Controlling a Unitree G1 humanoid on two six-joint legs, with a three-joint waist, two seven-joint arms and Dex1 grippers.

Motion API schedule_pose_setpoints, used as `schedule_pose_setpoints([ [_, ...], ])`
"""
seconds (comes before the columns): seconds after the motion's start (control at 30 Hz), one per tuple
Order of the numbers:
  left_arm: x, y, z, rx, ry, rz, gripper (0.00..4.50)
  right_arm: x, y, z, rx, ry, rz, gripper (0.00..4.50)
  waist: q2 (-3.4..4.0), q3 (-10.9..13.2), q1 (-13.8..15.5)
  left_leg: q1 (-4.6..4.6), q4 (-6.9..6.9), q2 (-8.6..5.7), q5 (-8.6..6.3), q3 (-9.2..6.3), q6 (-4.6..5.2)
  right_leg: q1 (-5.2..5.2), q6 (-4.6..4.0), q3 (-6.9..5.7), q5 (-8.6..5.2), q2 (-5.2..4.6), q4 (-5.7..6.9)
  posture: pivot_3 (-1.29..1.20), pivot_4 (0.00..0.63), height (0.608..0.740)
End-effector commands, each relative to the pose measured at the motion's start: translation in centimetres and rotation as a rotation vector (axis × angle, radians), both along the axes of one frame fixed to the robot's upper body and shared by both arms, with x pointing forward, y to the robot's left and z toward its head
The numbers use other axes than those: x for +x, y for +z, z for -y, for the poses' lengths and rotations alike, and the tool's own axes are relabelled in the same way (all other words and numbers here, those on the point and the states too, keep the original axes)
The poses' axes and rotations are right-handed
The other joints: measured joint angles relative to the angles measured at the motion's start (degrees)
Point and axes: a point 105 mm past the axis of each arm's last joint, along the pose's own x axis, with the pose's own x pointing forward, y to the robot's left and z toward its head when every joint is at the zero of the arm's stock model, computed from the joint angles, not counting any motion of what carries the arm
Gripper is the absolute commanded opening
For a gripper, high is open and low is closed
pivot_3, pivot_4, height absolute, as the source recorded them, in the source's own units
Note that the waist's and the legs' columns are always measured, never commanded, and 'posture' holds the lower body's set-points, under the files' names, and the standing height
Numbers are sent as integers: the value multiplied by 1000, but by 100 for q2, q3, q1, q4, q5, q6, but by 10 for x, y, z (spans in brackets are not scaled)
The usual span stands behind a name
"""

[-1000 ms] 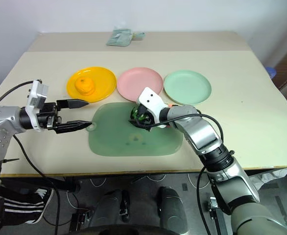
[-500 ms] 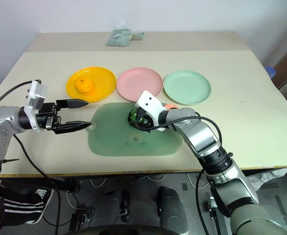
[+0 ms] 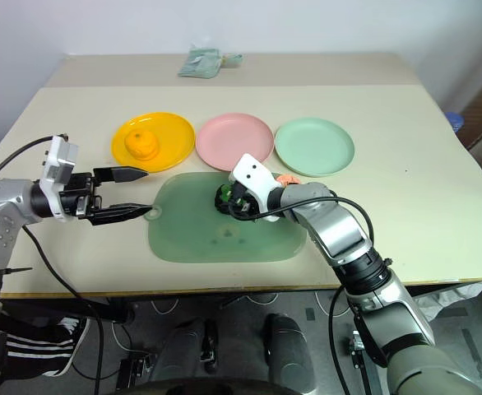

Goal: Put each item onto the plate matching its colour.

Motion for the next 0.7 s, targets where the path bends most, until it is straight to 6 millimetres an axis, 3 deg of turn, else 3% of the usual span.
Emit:
schedule_pose_setpoints([
  [0.03, 0, 11, -2, -3, 2, 48, 4500, -1, 25, -2, 65, 12, 64, 2513, 0, 0, 0, 0, 0, 0, 0, 0, 0, 0, 0, 0, 0, 0, 0, 0, 150, 740],
  [0.2, 7, 17, -5, -34, 35, 83, 4500, 15, 73, 7, 308, -68, 109, 2513, 2, 1, 0, 0, 0, 1, 0, 0, 0, -1, 3, 0, 2, 1, 0, 0, 150, 740],
  [0.4, 26, 30, 4, -108, 105, 181, 4500, 75, 108, 72, 342, -436, 327, 2513, 1, 0, 23, -1, 0, -5, 1, 0, -1, 3, 11, 0, 7, -3, -5, 0, 150, 740],
  [0.47, 29, 32, 8, -134, 119, 197, 4500, 90, 108, 95, 346, -554, 359, 2513, 1, 0, -1, -2, -4, -6, 0, 3, -1, 2, 14, 1, 8, -3, -6, 0, 150, 740],
  [0.57, 28, 27, 12, -127, 119, 207, 4500, 109, 92, 130, 297, -708, 370, 2513, 2, 1, -24, -1, -11, -6, 1, 4, -1, 0, 18, 1, 10, -2, -5, 0, 150, 740],
  [0.7, 29, 28, 10, -127, 129, 203, 4500, 114, 66, 135, 249, -695, 331, 2513, 9, 5, -60, 0, -14, -4, 1, 7, -1, -5, 18, 2, 11, 1, -1, 0, 150, 740],
])
